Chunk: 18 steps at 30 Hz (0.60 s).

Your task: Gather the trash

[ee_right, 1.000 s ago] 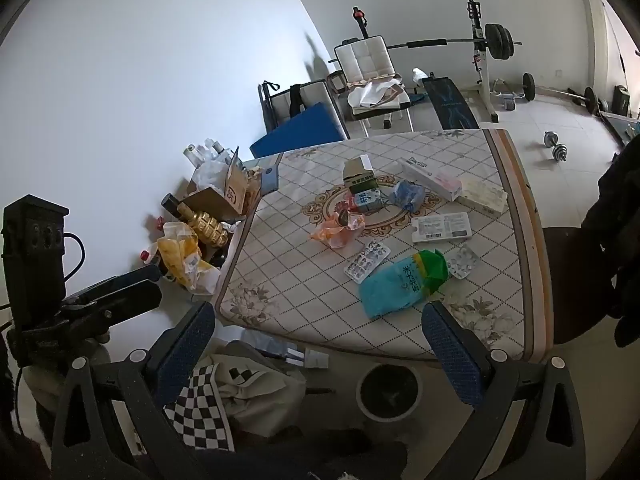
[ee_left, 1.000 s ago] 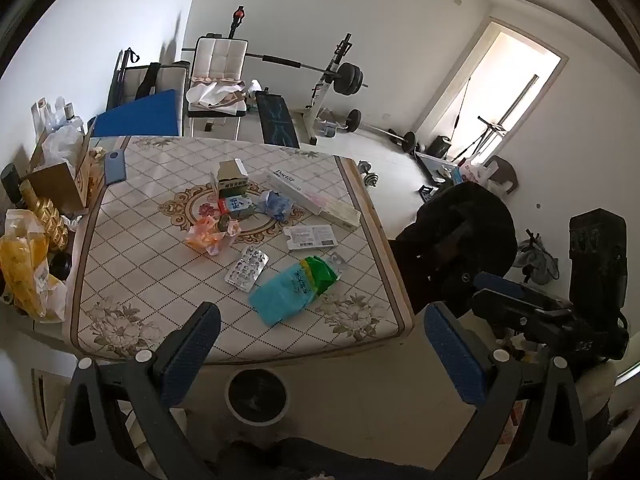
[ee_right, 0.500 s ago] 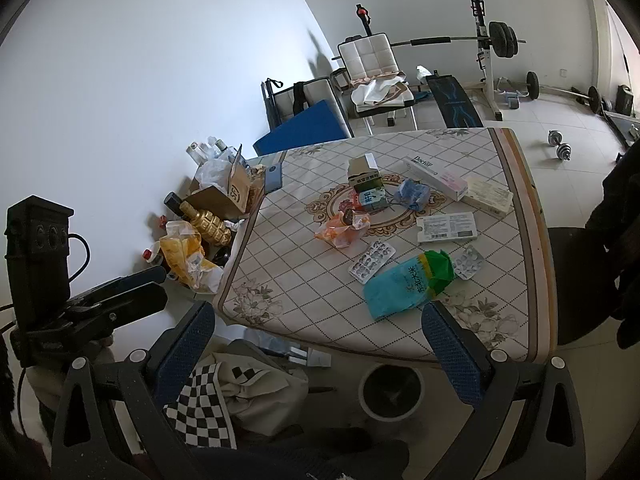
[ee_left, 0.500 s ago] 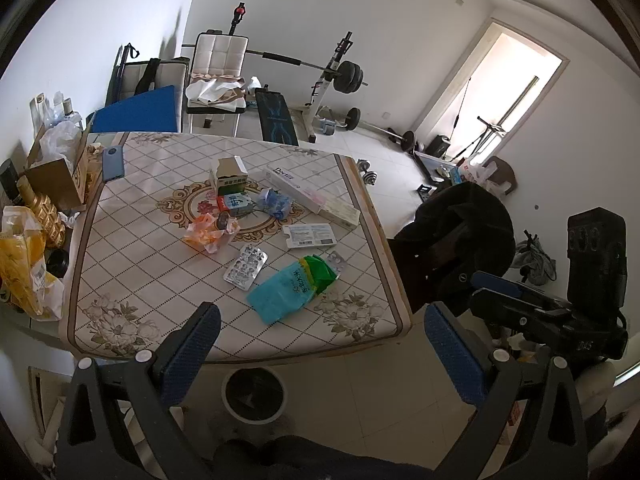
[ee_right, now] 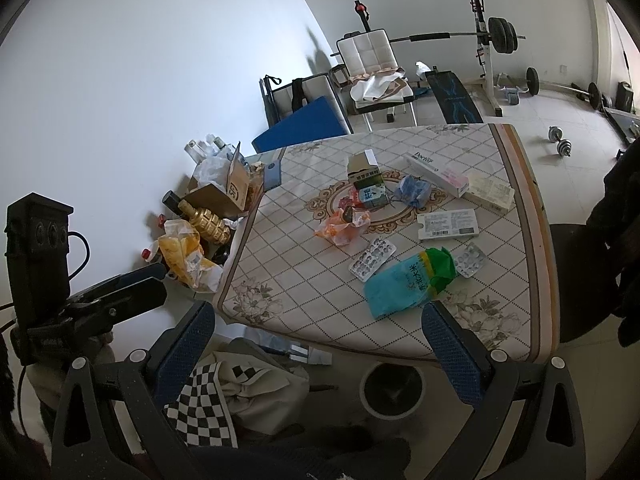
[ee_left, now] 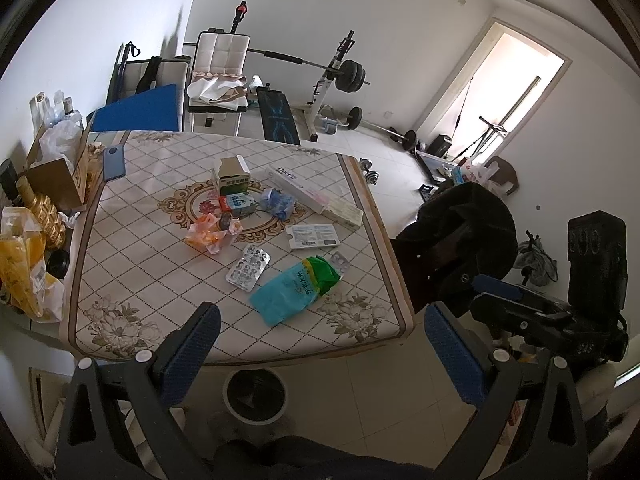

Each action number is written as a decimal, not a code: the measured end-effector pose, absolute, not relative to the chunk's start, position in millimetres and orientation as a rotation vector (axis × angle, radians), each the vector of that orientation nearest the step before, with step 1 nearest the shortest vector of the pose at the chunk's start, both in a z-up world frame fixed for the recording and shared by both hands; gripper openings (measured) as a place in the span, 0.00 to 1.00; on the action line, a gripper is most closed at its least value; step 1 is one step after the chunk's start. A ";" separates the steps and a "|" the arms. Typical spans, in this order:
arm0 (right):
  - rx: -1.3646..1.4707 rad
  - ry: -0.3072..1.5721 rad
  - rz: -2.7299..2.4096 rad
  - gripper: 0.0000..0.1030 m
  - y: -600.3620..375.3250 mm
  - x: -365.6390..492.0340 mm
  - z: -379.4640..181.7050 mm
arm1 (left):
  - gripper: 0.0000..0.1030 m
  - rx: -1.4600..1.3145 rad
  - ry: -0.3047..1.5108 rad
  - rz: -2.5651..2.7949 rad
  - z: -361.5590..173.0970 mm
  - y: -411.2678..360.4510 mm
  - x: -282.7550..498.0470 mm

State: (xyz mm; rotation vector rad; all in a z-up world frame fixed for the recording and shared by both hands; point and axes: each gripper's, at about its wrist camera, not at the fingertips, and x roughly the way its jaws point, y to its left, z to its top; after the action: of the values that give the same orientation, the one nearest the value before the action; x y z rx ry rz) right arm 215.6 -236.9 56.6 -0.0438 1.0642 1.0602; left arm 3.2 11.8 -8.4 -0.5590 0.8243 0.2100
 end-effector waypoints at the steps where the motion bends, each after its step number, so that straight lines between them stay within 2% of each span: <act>1: -0.044 1.065 1.060 1.00 -236.6 214.8 56.8 | 1.00 -0.560 0.825 0.210 -9.0 12.6 3.7; 18: -0.046 1.071 1.063 1.00 -229.0 207.2 41.4 | 1.00 -0.560 0.827 0.208 -11.5 15.6 2.3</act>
State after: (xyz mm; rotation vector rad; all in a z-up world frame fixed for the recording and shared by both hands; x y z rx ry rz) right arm 207.2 -229.0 41.4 -0.0457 1.0707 1.0627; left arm 2.3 15.6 -11.5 -0.5599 0.8267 0.2083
